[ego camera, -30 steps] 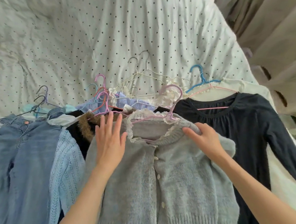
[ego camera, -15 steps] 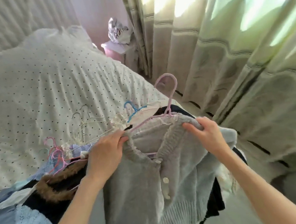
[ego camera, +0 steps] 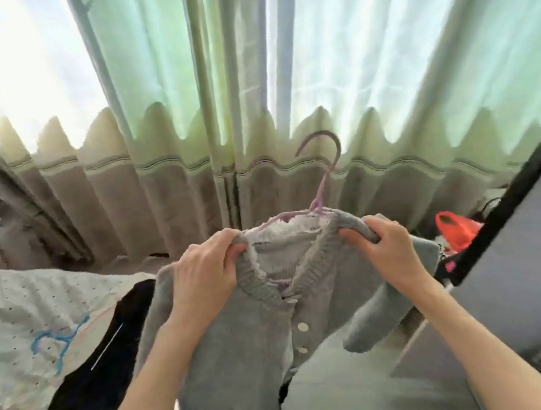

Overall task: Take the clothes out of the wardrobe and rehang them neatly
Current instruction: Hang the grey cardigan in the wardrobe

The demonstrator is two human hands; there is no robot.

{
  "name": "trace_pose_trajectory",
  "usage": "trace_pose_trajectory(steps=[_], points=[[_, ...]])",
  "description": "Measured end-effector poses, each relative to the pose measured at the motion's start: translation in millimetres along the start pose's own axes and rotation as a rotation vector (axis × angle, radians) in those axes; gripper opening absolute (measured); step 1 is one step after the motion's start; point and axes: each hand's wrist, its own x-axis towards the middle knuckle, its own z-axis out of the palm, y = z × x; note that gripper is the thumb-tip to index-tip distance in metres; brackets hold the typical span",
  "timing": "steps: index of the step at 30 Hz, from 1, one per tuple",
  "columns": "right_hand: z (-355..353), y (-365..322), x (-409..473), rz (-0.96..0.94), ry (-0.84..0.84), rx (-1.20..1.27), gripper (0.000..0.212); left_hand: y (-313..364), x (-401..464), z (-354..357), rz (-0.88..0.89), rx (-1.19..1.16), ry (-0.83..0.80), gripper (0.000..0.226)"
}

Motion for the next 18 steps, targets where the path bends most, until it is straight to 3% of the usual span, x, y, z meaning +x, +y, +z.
trace_pose_trajectory(steps=[3,7,11,14,18], points=[[-53,19,0,0.017,0.096,-0.078,0.05,44,28,28,0.079,-0.107,-0.043,0.026],[-124,49,-9,0.073,0.219,-0.187,0.036,103,57,69,0.084,-0.191,-0.026,0.012],[-195,86,-26,0.127,0.435,-0.553,0.047,155,83,108,0.049,-0.29,-0.018,0.014],[-240,107,-39,0.158,0.438,-0.726,0.046,202,95,140,0.097,-0.339,-0.034,0.015],[-299,132,-65,0.237,0.32,-0.74,0.047,264,101,179,0.2,-0.441,-0.089,0.015]])
